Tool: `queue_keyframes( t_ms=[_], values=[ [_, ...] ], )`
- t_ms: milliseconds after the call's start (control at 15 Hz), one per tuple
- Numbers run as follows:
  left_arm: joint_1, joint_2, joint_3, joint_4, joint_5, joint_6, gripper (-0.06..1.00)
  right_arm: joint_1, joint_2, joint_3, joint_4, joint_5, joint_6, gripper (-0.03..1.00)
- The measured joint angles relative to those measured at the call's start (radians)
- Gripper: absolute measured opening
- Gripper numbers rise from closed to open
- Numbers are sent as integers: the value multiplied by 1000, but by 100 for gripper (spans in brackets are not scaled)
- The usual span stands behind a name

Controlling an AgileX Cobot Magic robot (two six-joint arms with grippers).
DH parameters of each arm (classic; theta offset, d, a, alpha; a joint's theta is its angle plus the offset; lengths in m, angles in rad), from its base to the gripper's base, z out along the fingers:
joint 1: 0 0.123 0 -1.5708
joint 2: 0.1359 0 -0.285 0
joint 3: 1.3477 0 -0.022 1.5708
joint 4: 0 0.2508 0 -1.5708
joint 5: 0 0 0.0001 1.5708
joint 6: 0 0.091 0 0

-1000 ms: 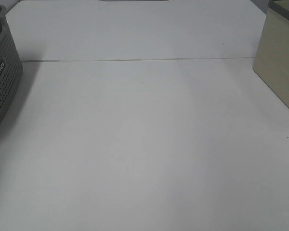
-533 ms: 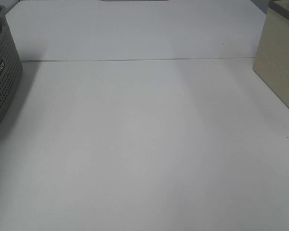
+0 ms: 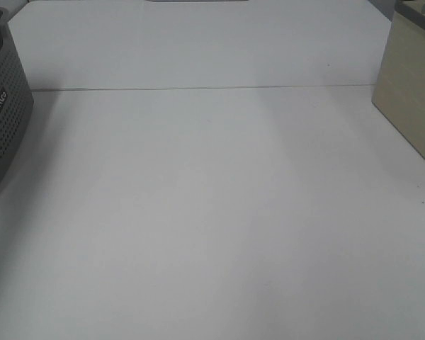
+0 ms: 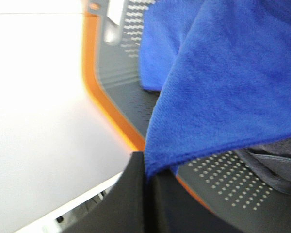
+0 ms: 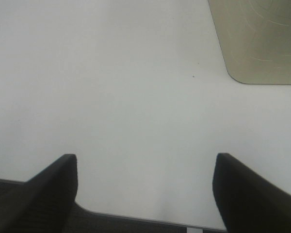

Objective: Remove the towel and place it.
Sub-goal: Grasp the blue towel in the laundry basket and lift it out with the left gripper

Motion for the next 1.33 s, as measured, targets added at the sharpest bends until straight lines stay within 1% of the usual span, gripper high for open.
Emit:
queue_keyframes(
  t_ms=[133,200,333,400,467,600,800,867,933,1067,1133,1200,1333],
  values=[
    [-30,-99,0,-1,-10,-11,0,0,0,0,0,0,0,76],
    [-70,-170,0,-1,-44,-45,0,0,0,0,0,0,0,76],
    [-117,-228,-4,0,-57,-67,0,0,0,0,0,0,0,76],
    [-144,-245,-19,1,-56,-73,0,0,0,0,0,0,0,76],
    [-154,-248,-32,1,-55,-74,0,0,0,0,0,0,0,76],
    [-212,-250,-110,5,-52,-77,0,0,0,0,0,0,0,76],
    [-328,-251,-212,7,-61,-77,0,0,0,0,0,0,0,76],
    [-351,-251,-223,7,-71,-77,0,0,0,0,0,0,0,76],
    [-440,-251,-244,9,-141,-77,0,0,0,0,0,0,0,76],
    [-528,-241,-245,9,-210,-77,0,0,0,0,0,0,0,76],
    [-547,-235,-246,10,-216,-76,0,0,0,0,0,0,0,76],
    [-595,-213,-248,11,-222,-61,0,0,0,0,0,0,0,76],
    [-680,-152,-248,15,-229,26,0,0,1,0,8,-7,0,76]
  ],
)
